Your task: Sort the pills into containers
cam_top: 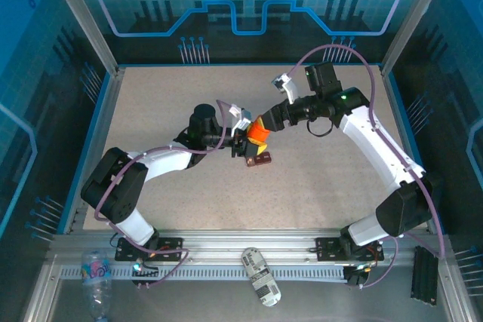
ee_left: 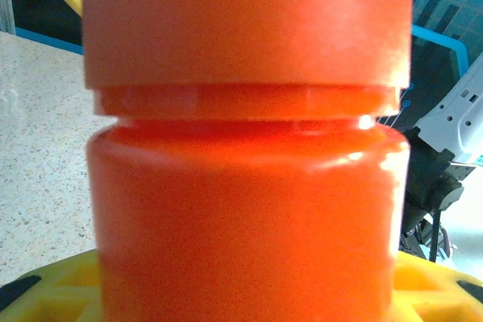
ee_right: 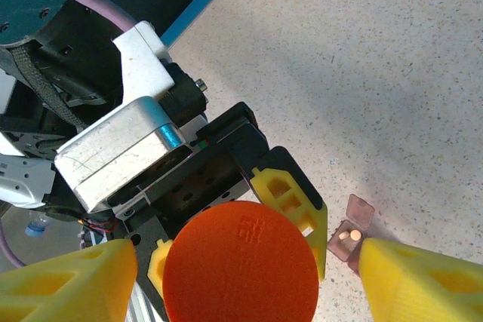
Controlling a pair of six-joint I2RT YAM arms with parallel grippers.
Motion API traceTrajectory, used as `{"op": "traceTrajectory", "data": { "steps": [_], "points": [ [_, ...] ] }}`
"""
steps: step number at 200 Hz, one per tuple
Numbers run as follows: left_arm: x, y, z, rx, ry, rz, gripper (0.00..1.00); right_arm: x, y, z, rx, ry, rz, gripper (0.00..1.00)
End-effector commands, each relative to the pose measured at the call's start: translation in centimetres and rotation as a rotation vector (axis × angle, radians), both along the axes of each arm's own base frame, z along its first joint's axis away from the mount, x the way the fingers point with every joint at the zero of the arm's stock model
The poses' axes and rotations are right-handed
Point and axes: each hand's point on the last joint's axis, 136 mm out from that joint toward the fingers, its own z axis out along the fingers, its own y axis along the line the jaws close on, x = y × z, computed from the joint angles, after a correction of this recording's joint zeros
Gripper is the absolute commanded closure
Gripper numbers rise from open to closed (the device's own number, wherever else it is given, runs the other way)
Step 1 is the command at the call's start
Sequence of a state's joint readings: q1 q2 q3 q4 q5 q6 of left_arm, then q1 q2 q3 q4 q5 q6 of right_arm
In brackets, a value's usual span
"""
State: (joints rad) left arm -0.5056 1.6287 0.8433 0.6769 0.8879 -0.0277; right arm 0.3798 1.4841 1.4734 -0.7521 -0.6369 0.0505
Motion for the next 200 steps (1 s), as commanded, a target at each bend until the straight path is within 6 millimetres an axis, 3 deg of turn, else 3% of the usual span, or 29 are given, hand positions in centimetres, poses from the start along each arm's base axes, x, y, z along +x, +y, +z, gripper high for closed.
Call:
{"op": "traceTrajectory", "data": {
  "steps": [1,35,87,133,172,200],
  "points": [
    [-0.2,0.1,2.5,-0.038,-0.047,-0.024,1.0,-0.8,0.5,-1.1,-0.003,0.043,0.035,0.24],
    [-0.2,0.1,2.5,-0.038,-0.045,-0.024,1.0,-0.7,0.6,-1.6,-0.004,0.056,0.032,0.3],
    [-0.1,0.1,2.5,-0.038,-0.045,-0.022,1.0,-0.8,0.8,-2.0,0.009,0.08,0.035,0.49],
    [0.3,0.1,2.6,-0.039,-0.053,-0.003,1.0,-1.3,1.6,-2.9,0.007,0.109,0.03,0.54],
    [1.6,0.3,2.9,-0.041,-0.085,0.082,1.0,-1.0,2.6,-5.1,-0.041,0.172,-0.089,0.6],
    [2.9,0.9,3.1,-0.045,-0.131,0.192,1.0,0.0,2.6,-7.2,-0.078,0.226,-0.289,0.59]
  ]
}}
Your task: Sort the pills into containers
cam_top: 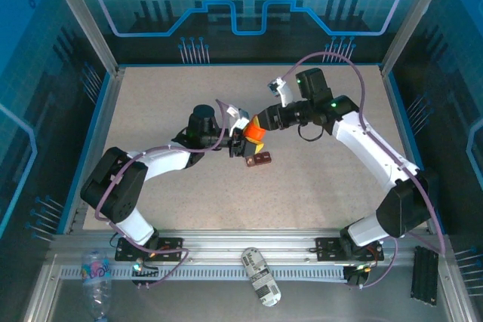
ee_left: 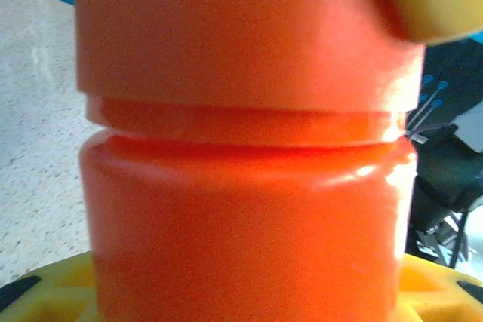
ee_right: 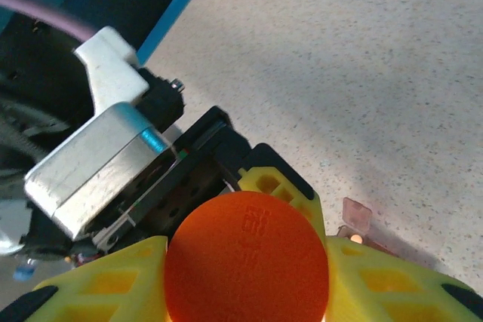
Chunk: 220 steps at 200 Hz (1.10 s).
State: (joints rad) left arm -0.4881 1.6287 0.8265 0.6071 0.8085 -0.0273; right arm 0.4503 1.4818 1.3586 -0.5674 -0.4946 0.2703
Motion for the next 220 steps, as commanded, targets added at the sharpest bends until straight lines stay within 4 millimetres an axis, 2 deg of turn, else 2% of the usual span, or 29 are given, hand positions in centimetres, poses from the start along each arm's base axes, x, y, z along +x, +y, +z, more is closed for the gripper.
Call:
{"op": "traceTrajectory", "data": {
  "steps": [1,19,32,63,88,115,152,181,220],
  "points": [
    [1.6,-0.1,5.2,-0.089,-0.207,0.099,1.0,-1.2,1.2,-4.4,-0.057,0.169,-0.145,0.59],
    [2.2,0.2,5.2,-0.074,-0.248,0.164,1.0,-0.5,1.1,-5.3,-0.022,0.218,-0.281,0.59],
    [2.5,0.2,5.0,-0.056,-0.27,0.204,1.0,-0.1,1.6,-5.2,0.021,0.232,-0.334,0.59],
    [2.8,0.1,4.2,-0.047,-0.278,0.256,1.0,0.4,2.3,-4.2,0.058,0.218,-0.386,0.57],
    [3.0,0.2,3.7,-0.064,-0.262,0.27,1.0,0.8,1.8,-2.7,0.079,0.19,-0.388,0.51],
    [3.1,0.4,3.2,-0.077,-0.233,0.267,1.0,0.9,0.0,0.1,0.121,0.137,-0.382,0.36],
    [2.6,0.5,3.3,-0.105,-0.212,0.207,1.0,0.9,-3.8,3.1,0.157,0.043,-0.393,0.21],
    [1.3,0.2,4.1,-0.134,-0.187,0.093,1.0,0.7,-5.0,4.6,0.165,-0.02,-0.264,0.13],
    [-0.1,-0.3,4.7,-0.149,-0.132,-0.039,1.0,-1.2,-3.5,5.4,0.08,-0.079,0.009,0.12]
  ]
}}
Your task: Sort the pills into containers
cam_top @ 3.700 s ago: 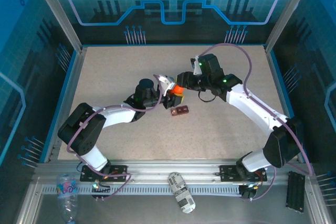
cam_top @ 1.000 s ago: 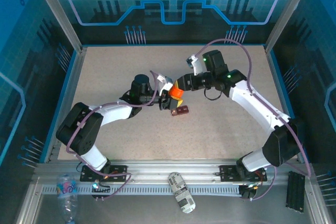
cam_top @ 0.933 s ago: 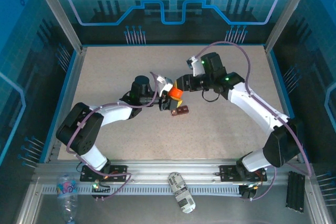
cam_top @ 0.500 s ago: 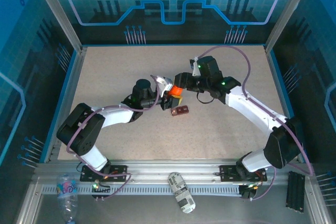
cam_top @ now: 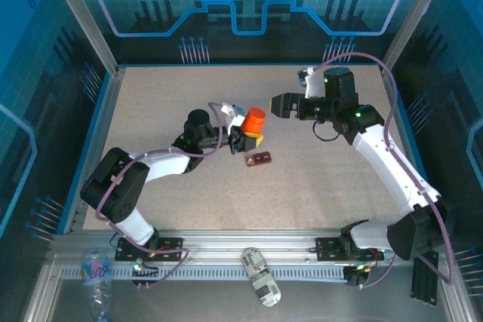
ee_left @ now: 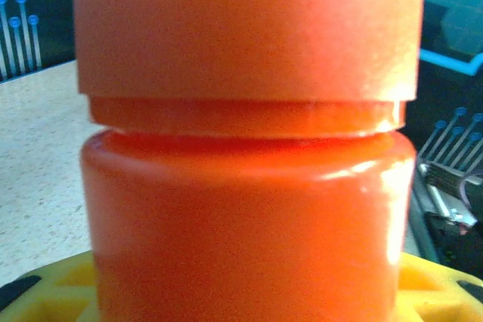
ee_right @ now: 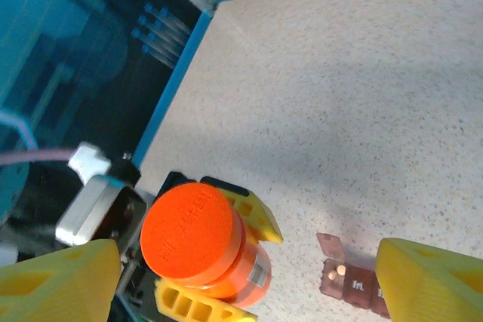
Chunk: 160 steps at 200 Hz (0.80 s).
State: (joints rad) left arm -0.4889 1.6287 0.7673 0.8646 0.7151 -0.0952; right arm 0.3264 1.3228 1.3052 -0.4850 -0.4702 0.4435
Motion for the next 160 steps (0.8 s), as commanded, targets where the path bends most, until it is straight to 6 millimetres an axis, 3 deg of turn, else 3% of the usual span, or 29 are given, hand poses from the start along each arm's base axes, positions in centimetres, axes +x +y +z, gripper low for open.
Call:
{"op": "traceTrajectory", "data": {
  "steps": [1,94,160],
  "points": [
    [-1.5,-0.8,2.5,-0.046,-0.023,-0.142,1.0,-2.6,1.6,0.4,-0.058,-0.041,0.243,0.12],
    [-2.2,-1.2,2.6,-0.037,0.029,-0.214,1.0,-3.3,4.2,-0.8,-0.152,-0.018,0.393,0.13],
    [-2.2,-1.2,2.5,-0.033,0.032,-0.215,1.0,-2.9,4.8,-1.7,-0.158,0.01,0.392,0.27]
  ]
}}
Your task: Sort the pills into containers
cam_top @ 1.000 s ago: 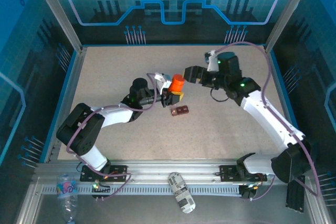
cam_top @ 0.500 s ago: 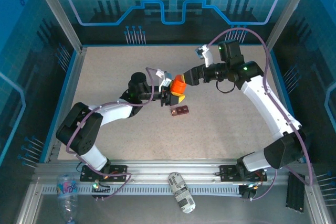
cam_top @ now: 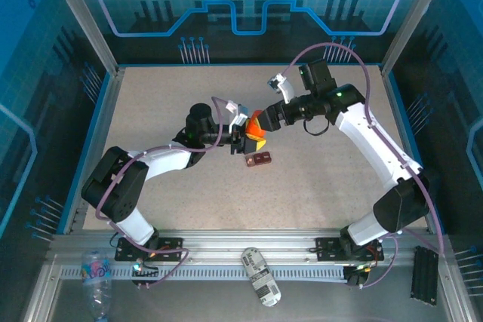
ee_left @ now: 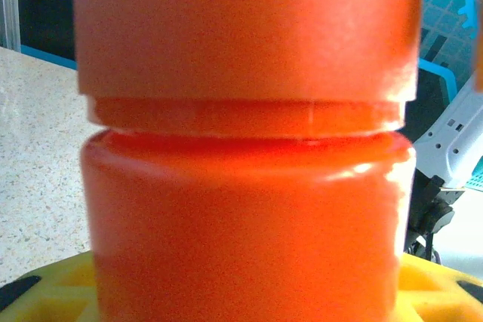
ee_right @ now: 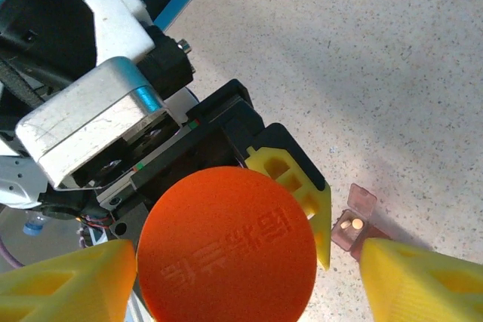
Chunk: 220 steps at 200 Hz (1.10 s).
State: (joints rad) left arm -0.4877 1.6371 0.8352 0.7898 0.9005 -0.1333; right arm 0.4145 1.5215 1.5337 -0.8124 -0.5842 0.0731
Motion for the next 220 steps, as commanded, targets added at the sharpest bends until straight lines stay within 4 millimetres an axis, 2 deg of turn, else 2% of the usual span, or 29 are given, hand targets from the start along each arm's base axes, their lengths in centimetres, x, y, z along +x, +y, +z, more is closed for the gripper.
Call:
{"op": "traceTrajectory", "data": {
  "steps": [1,26,49,74,98,134,164,185,220],
  "points": [
    [0.0,-0.1,1.4,-0.022,-0.025,-0.032,1.0,-0.2,0.5,0.7,0.008,-0.004,0.019,0.28],
    [0.0,-0.1,1.4,-0.022,-0.027,-0.03,1.0,-0.4,0.6,0.5,0.015,0.009,0.016,0.42],
    [0.4,0.0,1.5,-0.021,-0.037,-0.007,1.0,-0.3,0.7,0.1,0.029,0.038,-0.026,0.51],
    [1.5,0.2,1.7,-0.016,-0.068,0.081,1.0,0.2,0.9,-2.2,-0.009,0.091,-0.154,0.62],
    [2.9,0.4,1.6,0.028,-0.129,0.222,1.0,1.1,0.7,-5.1,-0.058,0.129,-0.386,0.63],
    [4.2,-0.1,0.8,0.094,-0.197,0.397,1.0,1.9,1.8,-6.4,0.009,0.135,-0.573,0.61],
    [4.7,-0.1,0.2,0.073,-0.176,0.441,1.0,2.3,2.4,-5.9,0.031,0.132,-0.571,0.56],
    [5.0,-0.1,-0.1,0.071,-0.165,0.445,1.0,2.3,1.4,-4.5,0.046,0.105,-0.543,0.41],
    [5.6,1.0,0.2,0.043,-0.128,0.431,1.0,1.9,-1.8,-1.3,0.134,0.022,-0.488,0.19]
  ]
}}
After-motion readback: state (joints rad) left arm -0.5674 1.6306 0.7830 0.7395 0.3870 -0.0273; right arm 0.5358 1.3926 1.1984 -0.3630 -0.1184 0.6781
